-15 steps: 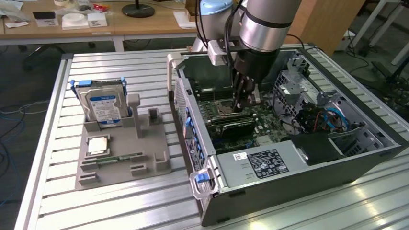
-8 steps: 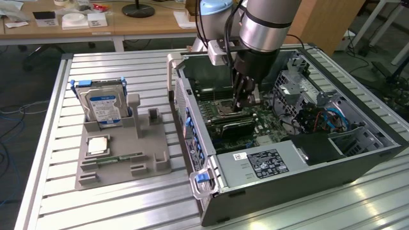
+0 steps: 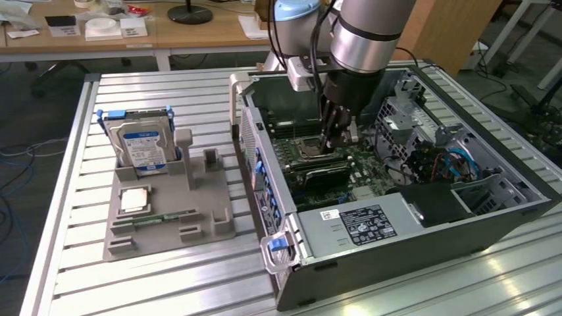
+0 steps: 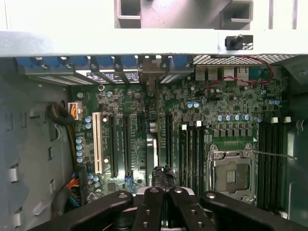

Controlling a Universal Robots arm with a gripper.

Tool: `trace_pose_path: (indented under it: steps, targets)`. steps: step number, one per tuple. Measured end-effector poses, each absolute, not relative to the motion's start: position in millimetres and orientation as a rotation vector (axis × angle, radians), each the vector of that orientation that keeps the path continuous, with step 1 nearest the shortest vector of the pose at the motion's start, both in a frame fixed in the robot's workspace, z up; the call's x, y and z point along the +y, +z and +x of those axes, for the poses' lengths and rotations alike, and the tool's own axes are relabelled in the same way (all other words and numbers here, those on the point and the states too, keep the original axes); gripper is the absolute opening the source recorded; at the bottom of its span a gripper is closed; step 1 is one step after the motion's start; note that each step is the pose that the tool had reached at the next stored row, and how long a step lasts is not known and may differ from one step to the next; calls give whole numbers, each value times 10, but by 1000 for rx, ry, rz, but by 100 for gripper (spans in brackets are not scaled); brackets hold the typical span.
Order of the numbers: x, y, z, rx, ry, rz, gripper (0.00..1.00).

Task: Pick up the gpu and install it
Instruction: 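Press down on the gpu until it lock into place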

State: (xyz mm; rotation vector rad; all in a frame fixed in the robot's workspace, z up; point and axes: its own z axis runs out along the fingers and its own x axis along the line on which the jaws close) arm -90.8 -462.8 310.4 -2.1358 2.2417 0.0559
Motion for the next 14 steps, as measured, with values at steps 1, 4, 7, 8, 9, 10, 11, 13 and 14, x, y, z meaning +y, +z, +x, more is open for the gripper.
trace_pose_path:
  steps: [1, 4, 7, 8, 9, 10, 11, 13, 14]
  targets:
    - [-4609, 3085, -908, 2242, 56, -2136, 11]
    - [-4576, 3030, -907, 2241, 56, -2136, 11]
    - [-4574, 2976, -907, 2241, 56, -2136, 11]
    - [-4574, 2958, -908, 2242, 56, -2136, 11]
    - [-4574, 2949, -908, 2241, 56, -2136, 11]
    - [-4576, 2948, -908, 2242, 56, -2136, 11]
    - [-4580, 2946, -908, 2242, 56, -2136, 11]
    - [-4595, 2942, -908, 2242, 56, -2136, 11]
    - [-4602, 2939, -908, 2242, 56, -2136, 11]
